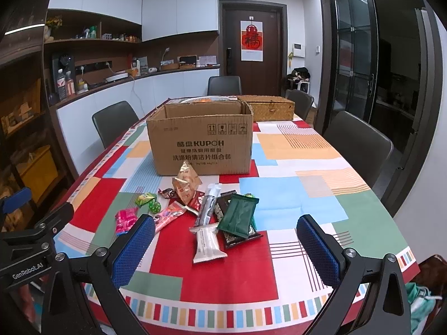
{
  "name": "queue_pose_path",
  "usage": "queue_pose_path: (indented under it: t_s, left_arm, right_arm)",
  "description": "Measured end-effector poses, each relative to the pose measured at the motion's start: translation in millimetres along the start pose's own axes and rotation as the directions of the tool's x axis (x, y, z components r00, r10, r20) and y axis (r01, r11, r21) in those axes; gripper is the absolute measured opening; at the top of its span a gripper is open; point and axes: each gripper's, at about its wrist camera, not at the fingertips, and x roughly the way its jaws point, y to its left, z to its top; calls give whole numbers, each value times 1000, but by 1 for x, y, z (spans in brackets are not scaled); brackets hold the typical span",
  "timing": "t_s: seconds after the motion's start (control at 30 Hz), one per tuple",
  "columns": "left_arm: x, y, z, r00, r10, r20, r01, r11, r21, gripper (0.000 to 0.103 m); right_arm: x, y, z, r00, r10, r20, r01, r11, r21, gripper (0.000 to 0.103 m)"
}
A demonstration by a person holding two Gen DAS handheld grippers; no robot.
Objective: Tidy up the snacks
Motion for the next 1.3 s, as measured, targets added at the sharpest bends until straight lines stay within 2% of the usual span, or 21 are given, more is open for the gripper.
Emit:
queue_pose_path:
  t_s: [0.57, 0.87, 1.03, 1.3]
  left_arm:
    - [15, 1, -5, 1000, -9, -28, 9, 1000, 1, 103]
    - [35, 5, -8, 998, -21, -62, 20, 1000, -10, 103]
    - [56, 7, -11, 995, -31, -100, 29, 999, -14, 101]
    - [95, 4, -16, 985, -49, -165, 47, 999, -18, 94]
  right_arm:
    - [14, 3, -4, 999, 18, -45, -18, 1000, -8, 103]
    - [40, 10, -7, 994, 52, -97, -55, 998, -28, 102]
    - [63, 14, -8, 987, 77, -143, -82, 996, -32, 97]
    - [107, 21, -17, 963, 112, -246, -123, 992, -31, 84]
